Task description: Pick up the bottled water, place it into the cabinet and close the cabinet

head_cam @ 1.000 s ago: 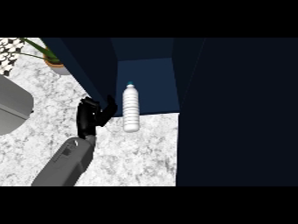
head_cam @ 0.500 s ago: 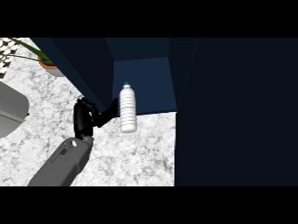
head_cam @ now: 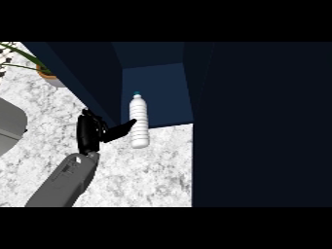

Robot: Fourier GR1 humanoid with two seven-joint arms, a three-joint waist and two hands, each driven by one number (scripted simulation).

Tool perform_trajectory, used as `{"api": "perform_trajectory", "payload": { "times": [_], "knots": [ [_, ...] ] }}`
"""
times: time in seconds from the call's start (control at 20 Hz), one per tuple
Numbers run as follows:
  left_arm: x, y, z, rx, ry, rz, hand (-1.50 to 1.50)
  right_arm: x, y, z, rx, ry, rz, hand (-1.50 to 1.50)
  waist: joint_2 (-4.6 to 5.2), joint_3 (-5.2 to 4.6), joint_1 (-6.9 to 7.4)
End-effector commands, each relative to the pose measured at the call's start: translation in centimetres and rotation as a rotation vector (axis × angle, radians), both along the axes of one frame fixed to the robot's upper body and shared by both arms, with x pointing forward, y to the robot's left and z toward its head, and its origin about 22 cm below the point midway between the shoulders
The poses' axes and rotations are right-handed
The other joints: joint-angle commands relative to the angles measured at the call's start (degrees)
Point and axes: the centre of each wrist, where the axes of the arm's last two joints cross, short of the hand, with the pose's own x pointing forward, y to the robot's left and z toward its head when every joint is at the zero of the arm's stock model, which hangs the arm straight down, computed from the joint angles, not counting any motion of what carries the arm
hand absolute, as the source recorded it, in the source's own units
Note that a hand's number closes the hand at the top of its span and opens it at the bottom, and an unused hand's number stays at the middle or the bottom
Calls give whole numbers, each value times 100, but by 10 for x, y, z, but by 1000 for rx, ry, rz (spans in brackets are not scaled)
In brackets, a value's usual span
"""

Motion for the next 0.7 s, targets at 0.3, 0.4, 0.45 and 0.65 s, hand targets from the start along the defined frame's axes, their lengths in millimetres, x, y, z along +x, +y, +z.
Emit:
{"api": "perform_trajectory", "payload": {
  "times": [0.3, 0.4, 0.45, 0.65],
  "knots": [
    [54, -68, 97, -222, -251, -273, -150, 1, 4, 7, 36, -21, 61, -150, 54, -88, -229],
    [47, -77, 99, -258, -267, -318, -150, 3, 0, -1, 24, 3, 54, -150, 44, -76, -181],
    [49, -68, 99, -268, -269, -311, -150, 2, 2, -1, 30, 8, 50, -150, 29, -81, -169],
    [42, -80, 99, -295, -268, -358, -150, 3, 3, 4, 36, -12, 41, -150, 0, -71, -26]
  ]
}}
